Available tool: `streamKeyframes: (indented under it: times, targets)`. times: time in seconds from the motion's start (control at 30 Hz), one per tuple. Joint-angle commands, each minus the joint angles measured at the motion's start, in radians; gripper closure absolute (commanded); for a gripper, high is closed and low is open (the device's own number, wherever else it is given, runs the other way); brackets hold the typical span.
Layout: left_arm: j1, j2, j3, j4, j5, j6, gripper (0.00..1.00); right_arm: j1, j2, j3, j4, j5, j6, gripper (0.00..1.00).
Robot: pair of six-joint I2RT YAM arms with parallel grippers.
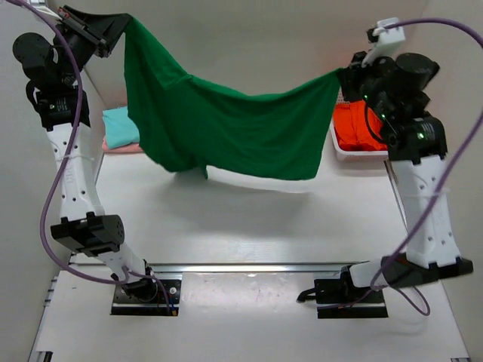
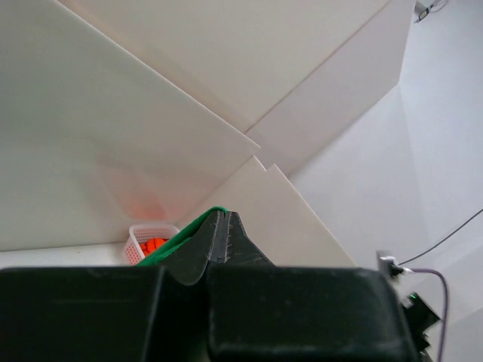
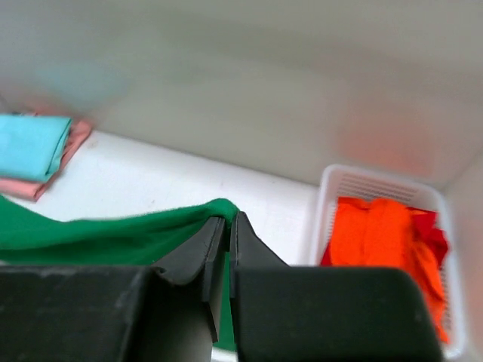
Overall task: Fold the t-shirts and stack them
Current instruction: Flatten out the tshirt
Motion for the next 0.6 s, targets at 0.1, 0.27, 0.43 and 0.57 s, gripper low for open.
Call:
streamKeyframes:
  times: [0.1,0.27,0.43,0.57]
  targets:
    - [-0.017,0.19,0.104,0.023,-0.013,-0.017,1.0,-0.074,0.223,0.074,0.054,-0.154,0.036,1.0]
    - [-0.02,0.364,0.232,0.026,-0.02,-0.029,1.0,-0.101,0.435,0.232,0.094,-0.162,0.042,1.0]
    - [-0.029,0.497,0.295,0.128,-0.014,-0.111,1.0,-0.14,0.582,0.373,0.163,-0.182,0.088,1.0]
    - [-0.02,0.539,0.388,0.157,-0.025,-0.145,1.0,-0.156,0.607,0.458,0.212,-0.185,0.088,1.0]
